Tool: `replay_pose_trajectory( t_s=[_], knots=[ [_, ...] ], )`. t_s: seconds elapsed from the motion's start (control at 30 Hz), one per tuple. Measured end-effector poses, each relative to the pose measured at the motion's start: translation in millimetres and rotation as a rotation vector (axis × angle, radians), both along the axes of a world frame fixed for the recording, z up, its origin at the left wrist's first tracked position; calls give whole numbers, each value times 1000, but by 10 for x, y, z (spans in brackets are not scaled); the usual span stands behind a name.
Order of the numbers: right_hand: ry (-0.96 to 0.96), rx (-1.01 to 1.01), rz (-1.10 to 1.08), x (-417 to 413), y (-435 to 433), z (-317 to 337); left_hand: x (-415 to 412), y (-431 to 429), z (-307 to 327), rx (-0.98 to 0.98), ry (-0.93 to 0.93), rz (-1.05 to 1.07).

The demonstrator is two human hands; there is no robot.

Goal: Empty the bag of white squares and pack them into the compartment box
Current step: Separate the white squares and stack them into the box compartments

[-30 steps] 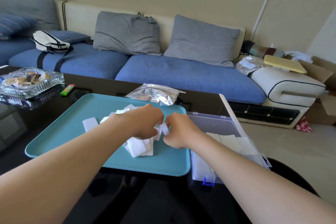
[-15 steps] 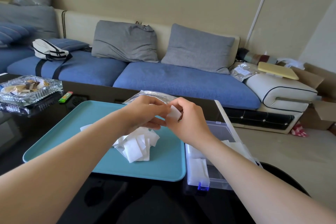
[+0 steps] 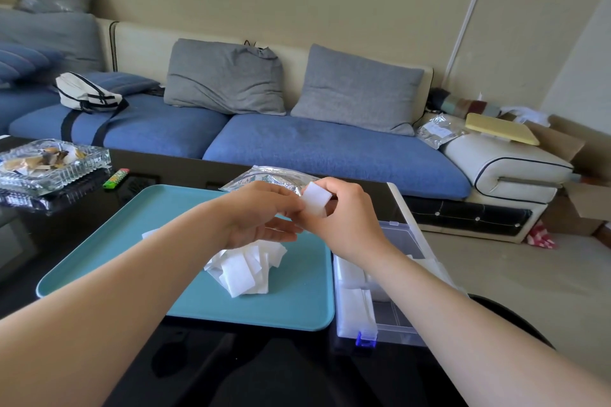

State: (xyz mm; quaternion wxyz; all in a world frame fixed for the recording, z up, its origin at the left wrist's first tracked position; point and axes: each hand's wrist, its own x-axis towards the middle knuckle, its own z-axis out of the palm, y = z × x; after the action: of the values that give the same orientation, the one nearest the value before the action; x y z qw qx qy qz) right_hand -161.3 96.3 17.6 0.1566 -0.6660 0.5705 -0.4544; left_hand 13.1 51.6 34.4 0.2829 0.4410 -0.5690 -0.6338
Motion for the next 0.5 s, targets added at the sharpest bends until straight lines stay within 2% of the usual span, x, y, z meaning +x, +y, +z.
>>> replay_pose_trajectory(
  t_s=[0.23,0.37,0.5],
  knots=[
    [-191,141,16,-19,-17,65,38,-38,5,-110,-44,128],
    [-221,130,-207,-61,-32,46,62,-61,-17,-133,-22,205],
    [-503,91,-332,-76,-47,98,58,-76,-30,-125,21,293]
  ],
)
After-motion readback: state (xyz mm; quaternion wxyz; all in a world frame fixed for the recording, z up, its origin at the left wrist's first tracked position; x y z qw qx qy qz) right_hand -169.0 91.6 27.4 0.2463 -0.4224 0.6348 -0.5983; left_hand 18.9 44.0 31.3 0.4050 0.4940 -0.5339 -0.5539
